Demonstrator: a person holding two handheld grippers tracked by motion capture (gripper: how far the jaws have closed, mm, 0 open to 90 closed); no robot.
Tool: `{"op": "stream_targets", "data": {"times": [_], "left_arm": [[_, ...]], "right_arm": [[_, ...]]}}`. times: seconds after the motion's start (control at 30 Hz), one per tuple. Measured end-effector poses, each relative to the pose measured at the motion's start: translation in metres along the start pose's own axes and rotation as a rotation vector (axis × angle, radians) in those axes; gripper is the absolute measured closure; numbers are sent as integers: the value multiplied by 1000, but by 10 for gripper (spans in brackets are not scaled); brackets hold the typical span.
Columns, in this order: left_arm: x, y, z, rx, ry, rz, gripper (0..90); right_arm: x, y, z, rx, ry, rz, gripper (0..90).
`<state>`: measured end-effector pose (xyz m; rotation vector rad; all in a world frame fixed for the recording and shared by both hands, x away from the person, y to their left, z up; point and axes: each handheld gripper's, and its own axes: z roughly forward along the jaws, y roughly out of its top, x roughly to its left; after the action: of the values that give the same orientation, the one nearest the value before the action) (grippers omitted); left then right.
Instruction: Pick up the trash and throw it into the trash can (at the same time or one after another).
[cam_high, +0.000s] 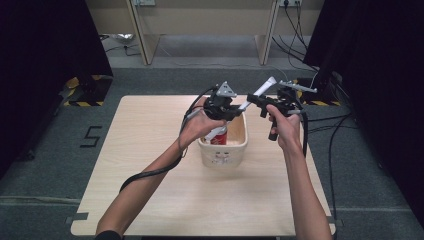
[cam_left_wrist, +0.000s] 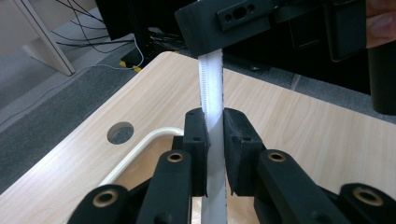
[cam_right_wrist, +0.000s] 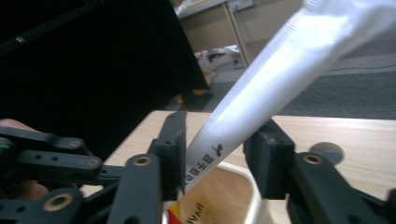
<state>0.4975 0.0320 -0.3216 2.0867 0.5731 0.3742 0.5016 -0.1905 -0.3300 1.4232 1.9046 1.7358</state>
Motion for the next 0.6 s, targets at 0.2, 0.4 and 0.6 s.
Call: {"op": "stream_targets", "data": {"times": [0.2,0.4,0.6], "left_arm": [[-1,-1,1,13,-17,-3,778],[0,-5,-2,34,-33,-19,679],[2,-9,-15,33,-30,-45,532]], "right_arm": [[2,-2,-1,-54,93,54,763],[1,-7,0,-56,153,68,794],[5,-10,-5,-54,178,46,794]]}}
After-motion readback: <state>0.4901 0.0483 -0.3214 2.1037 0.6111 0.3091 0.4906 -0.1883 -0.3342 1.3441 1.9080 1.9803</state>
